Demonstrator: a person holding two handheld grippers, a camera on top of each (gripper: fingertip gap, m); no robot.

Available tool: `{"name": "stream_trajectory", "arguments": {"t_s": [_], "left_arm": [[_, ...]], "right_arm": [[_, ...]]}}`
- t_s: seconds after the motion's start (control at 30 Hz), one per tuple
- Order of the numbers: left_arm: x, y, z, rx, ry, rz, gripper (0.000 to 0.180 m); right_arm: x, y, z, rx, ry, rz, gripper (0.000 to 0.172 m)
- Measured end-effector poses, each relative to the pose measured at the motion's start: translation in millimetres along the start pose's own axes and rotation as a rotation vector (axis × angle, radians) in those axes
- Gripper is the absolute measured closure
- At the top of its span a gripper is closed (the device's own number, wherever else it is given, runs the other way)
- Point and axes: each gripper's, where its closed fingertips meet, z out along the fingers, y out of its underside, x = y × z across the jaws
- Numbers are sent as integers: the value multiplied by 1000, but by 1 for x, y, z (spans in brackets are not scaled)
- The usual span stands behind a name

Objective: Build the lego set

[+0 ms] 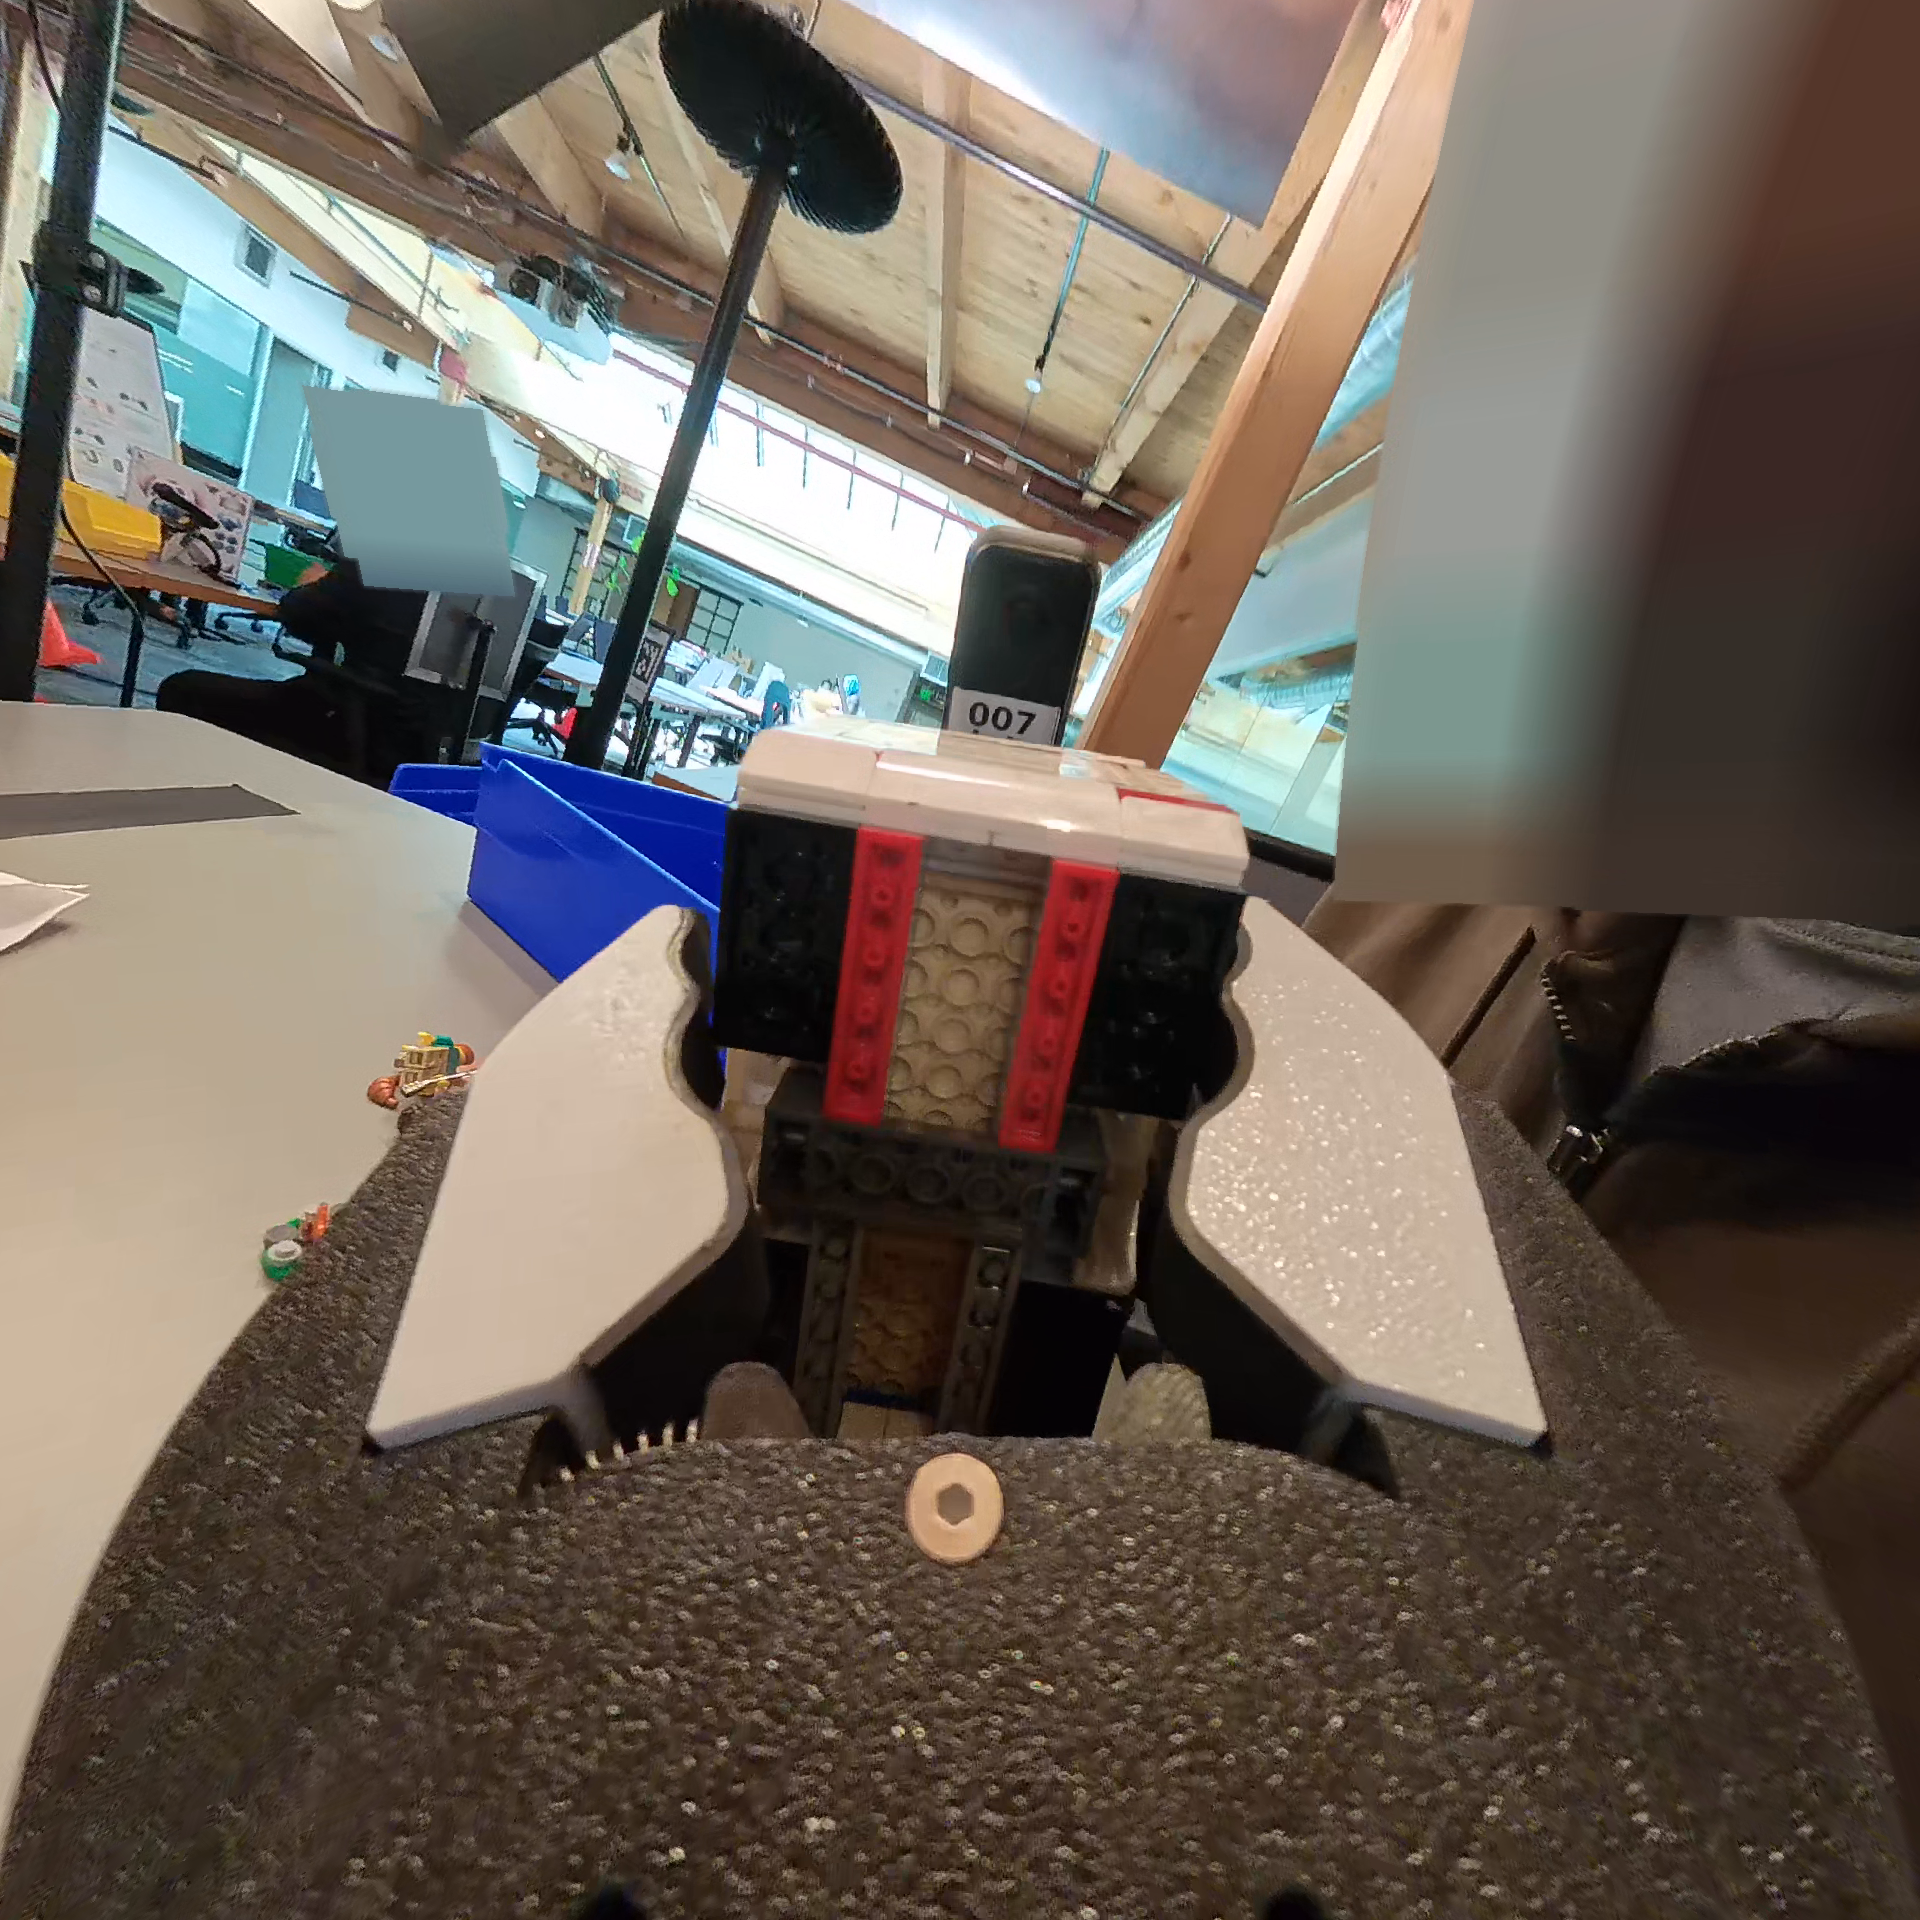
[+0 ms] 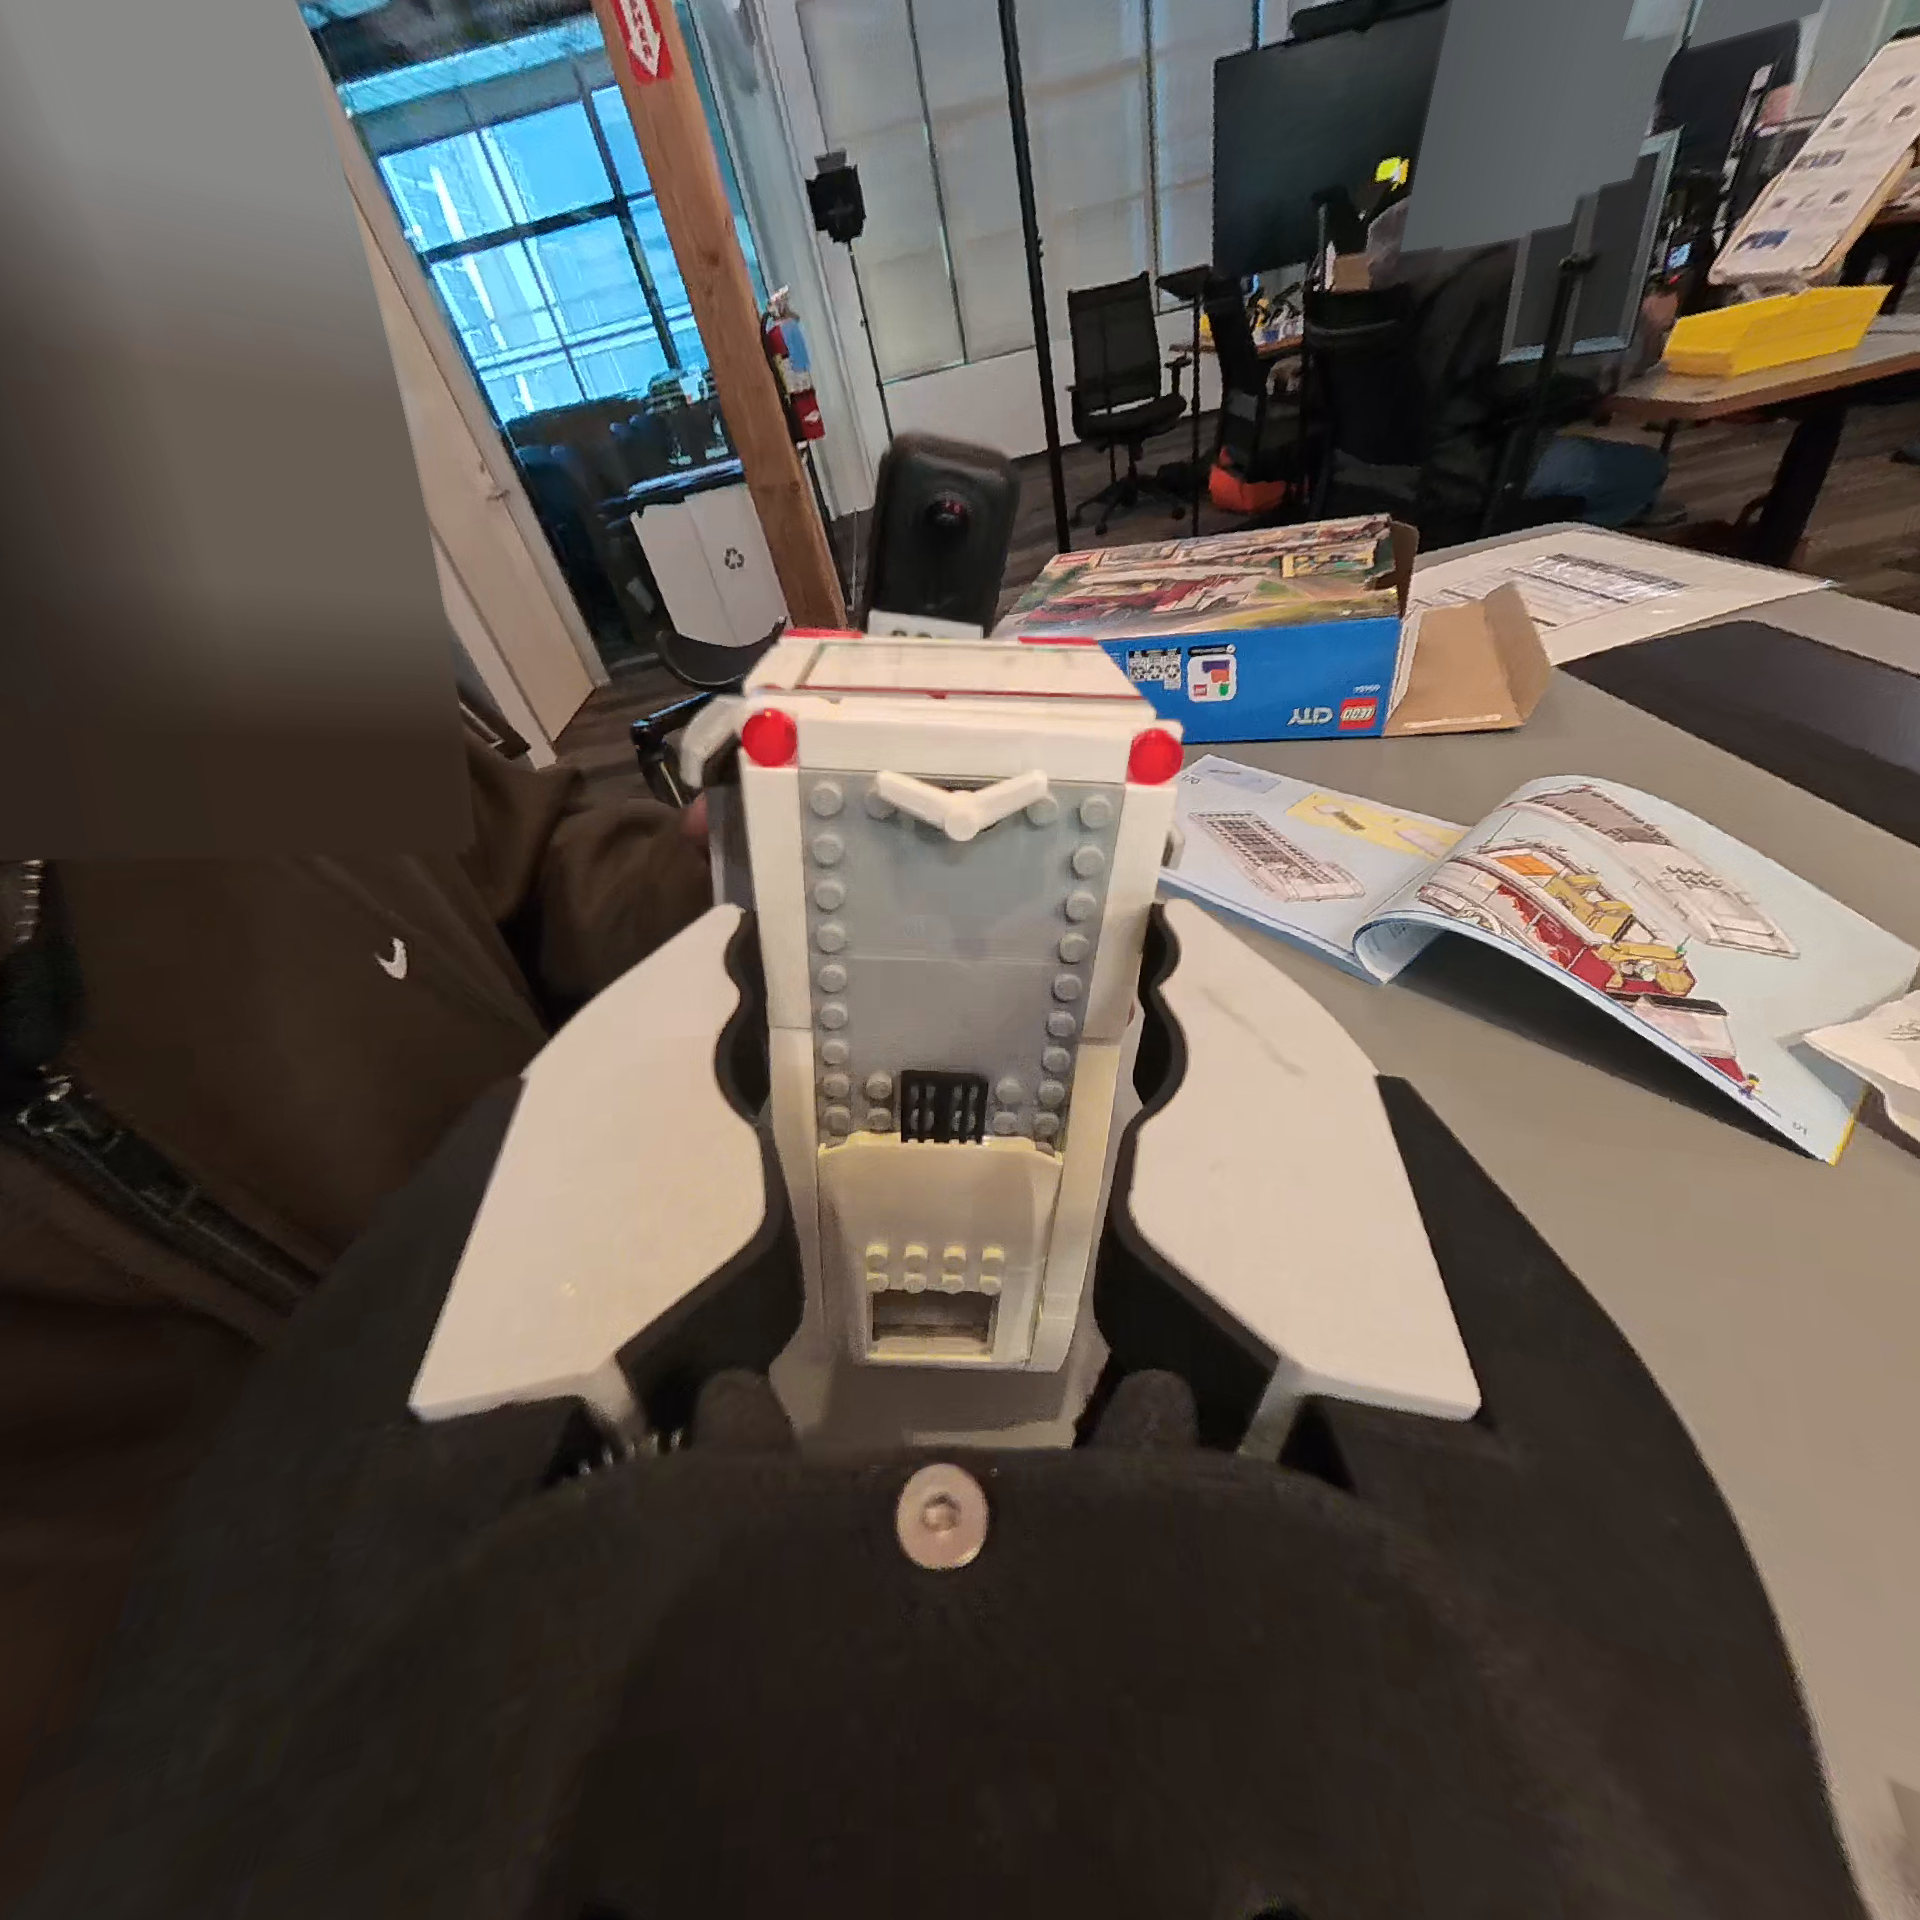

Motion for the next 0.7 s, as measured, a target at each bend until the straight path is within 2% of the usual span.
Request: {"name": "stream_trajectory", "arguments": {"t_s": [0.33,0.53,0.7], "left_arm": [[-2,0,-5,90,-33,-51,89],[-10,-3,-11,256,-21,-201,89],[-11,-4,-17,350,59,-344,89]], "right_arm": [[1,-2,0,31,60,-52,103],[6,-13,1,108,174,-118,106],[2,-23,-5,148,210,-255,116]]}}
